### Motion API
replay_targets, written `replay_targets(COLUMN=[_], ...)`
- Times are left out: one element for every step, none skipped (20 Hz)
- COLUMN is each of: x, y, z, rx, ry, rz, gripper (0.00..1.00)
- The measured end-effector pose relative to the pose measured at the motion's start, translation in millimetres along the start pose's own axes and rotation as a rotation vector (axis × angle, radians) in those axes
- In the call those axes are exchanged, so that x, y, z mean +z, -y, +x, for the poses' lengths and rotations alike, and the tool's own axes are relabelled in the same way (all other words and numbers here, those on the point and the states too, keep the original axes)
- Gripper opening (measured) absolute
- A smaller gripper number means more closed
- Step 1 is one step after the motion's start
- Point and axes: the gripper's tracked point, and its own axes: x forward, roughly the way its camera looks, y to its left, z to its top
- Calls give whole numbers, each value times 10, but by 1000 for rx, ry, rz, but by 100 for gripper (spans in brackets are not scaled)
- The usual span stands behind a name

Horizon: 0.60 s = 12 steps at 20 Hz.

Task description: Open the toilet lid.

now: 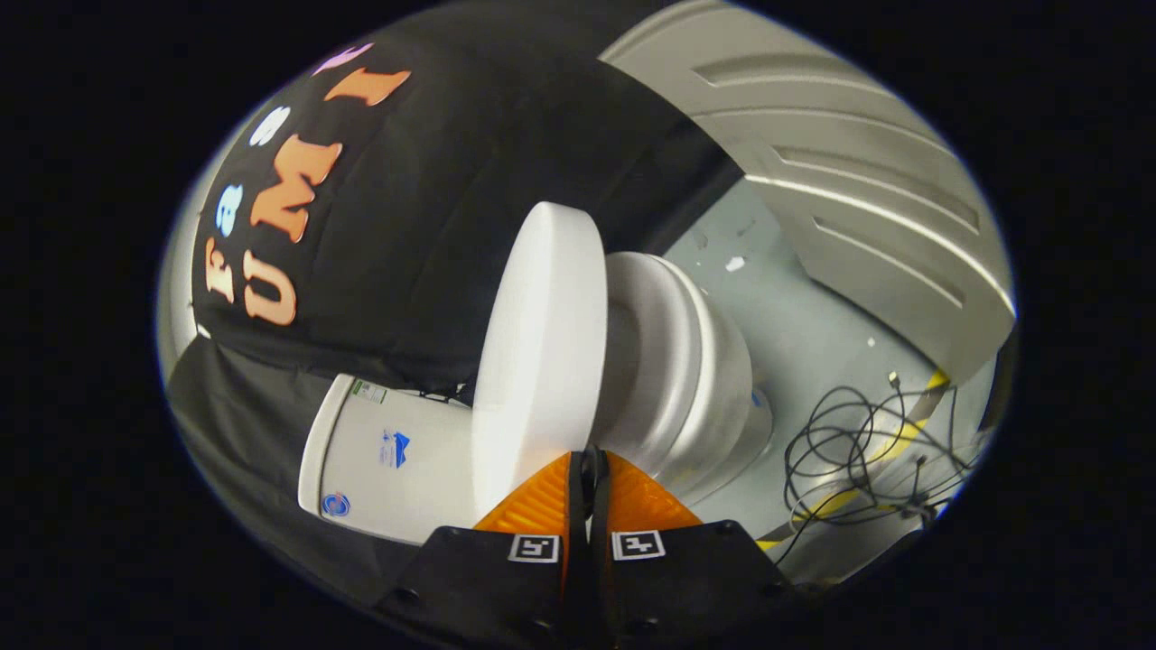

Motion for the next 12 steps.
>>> replay_targets(x=[29,64,93,123,142,155,155,170,180,185,179,167], y=[-102,-198,-327,-435,-537,-646,-765,-895,-1026,-1149,-1260,-1353], z=[-40,-78,-116,-151,-187,-219,-250,-276,-313,-341,-368,-386], rx=[-8,-15,-22,-31,-44,-60,-76,-89,-98,-107,-119,-132], ry=[12,26,39,56,67,79,87,100,117,129,135,142], rz=[-54,-96,-123,-152,-182,-215,-253,-296,-338,-377,-414,-444], gripper=[8,8,8,8,8,8,8,8,8,8,8,8])
